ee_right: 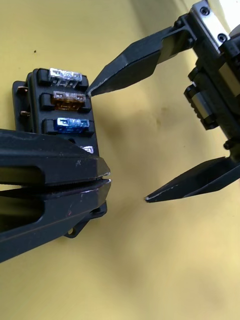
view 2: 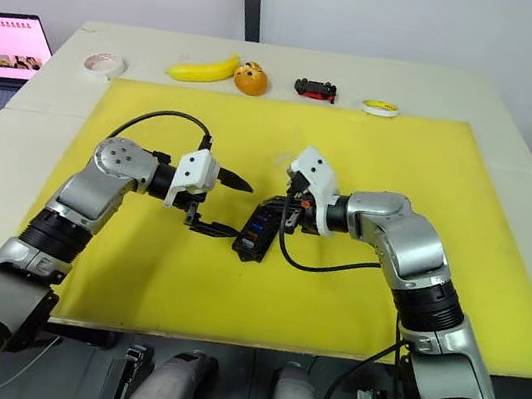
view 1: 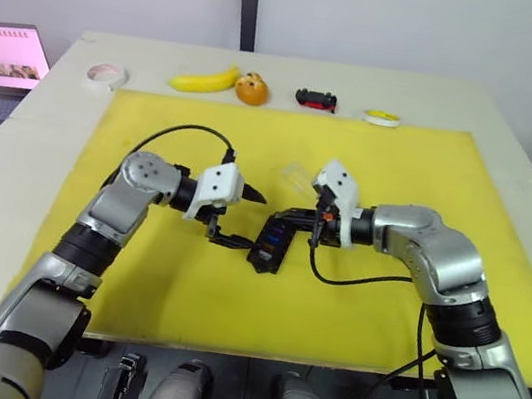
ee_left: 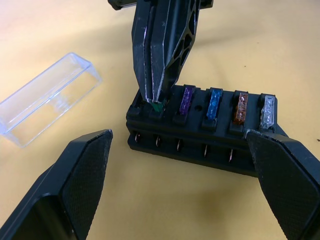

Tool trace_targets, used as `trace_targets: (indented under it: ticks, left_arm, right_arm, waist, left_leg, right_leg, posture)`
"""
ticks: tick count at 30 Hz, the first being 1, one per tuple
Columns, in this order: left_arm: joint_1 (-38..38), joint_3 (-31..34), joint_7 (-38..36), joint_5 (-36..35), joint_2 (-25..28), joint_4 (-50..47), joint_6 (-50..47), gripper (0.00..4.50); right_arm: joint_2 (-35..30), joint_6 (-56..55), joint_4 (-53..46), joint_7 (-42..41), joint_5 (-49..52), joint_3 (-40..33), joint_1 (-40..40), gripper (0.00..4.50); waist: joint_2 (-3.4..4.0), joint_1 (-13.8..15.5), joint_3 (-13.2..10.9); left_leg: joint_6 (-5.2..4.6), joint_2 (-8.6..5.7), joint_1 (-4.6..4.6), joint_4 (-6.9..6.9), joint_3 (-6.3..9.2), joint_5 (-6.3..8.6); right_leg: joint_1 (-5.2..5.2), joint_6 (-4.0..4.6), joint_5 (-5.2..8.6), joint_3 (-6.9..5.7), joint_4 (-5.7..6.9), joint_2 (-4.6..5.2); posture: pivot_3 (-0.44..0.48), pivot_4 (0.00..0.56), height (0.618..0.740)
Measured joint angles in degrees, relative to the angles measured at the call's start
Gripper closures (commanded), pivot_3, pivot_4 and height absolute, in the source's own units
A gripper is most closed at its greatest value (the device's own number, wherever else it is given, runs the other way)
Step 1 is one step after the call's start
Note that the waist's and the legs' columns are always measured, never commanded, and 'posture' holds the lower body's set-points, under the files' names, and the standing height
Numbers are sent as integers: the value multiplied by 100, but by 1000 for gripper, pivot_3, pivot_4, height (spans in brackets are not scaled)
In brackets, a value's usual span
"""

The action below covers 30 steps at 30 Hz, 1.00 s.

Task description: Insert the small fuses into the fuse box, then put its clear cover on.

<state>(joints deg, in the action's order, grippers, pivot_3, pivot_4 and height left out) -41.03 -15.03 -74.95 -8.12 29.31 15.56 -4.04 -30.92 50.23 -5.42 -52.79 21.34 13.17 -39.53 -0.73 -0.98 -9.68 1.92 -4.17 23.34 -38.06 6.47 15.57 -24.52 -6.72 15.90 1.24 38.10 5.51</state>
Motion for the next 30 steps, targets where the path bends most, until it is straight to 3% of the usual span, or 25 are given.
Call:
trace_targets:
  ticks: [22, 30]
  left_arm:
    - [25, 0, 8, 0, 6, -67, -3, 0]
    - [25, 0, 5, -2, -4, -67, -13, 0]
  right_arm:
    - [-39, 199, -164, 19, -26, 207, -62, 4408]
    - [-137, 184, -340, -2, 196, -222, -141, 4408]
  waist:
    - [0, 1, 0]
    - [0, 3, 0]
  left_leg:
    - [0, 0, 0, 0, 1, 0]
    - [0, 0, 2, 0, 1, 0]
  right_leg:
    - [0, 0, 0, 0, 0, 0]
    - [-1, 0, 0, 0, 0, 0]
  posture:
    - [0, 150, 740]
    - [0, 150, 740]
